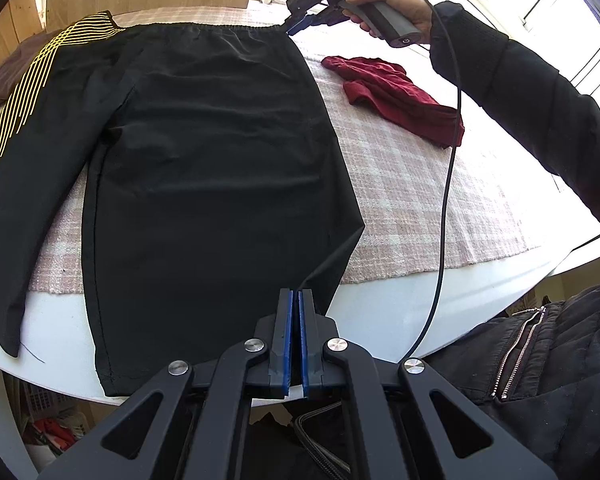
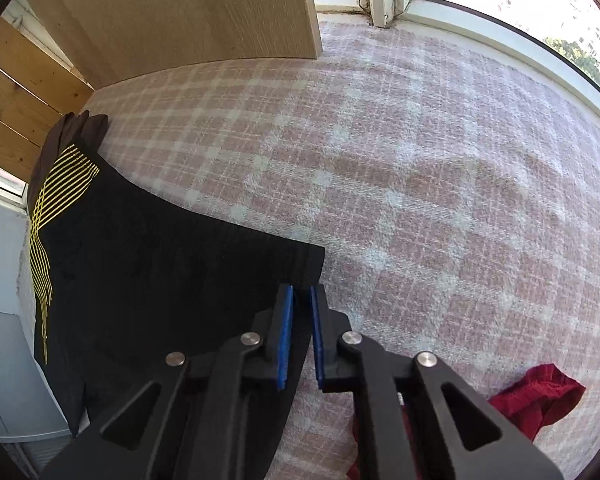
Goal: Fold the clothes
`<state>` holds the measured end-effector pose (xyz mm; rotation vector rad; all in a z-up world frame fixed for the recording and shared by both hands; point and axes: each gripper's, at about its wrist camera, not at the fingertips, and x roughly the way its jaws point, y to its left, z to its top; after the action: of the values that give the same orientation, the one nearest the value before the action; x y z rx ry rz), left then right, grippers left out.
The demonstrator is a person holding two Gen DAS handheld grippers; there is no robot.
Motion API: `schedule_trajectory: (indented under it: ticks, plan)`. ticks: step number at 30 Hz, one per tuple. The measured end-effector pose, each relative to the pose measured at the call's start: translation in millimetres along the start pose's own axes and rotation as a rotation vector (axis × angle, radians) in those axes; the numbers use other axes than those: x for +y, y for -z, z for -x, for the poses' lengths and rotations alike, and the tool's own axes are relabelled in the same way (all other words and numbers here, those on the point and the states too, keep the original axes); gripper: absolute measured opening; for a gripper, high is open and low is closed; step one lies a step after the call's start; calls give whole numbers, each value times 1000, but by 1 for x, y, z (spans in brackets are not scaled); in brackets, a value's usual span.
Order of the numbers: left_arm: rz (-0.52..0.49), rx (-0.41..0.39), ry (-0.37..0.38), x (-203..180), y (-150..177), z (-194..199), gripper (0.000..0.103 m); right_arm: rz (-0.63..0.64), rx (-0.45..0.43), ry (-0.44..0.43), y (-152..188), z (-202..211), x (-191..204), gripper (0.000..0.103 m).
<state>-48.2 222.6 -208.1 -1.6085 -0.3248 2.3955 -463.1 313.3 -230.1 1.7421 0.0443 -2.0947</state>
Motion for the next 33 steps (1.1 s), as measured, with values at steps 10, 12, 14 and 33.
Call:
schedule_trajectory:
  ticks: [10, 12, 14, 33]
  plan:
    - [7, -1, 4, 2, -1, 1, 3, 70, -7, 113, -3, 2, 19, 29]
    - [13, -2, 3, 2, -2, 0, 3, 78, -3, 106, -6, 1, 21, 31]
    - [19, -3, 3, 2, -2, -1, 3, 86, 3, 107, -8, -1, 24, 32]
    - [67, -62, -6, 38, -1, 31, 3, -82, -12, -147, -9, 13, 7, 5]
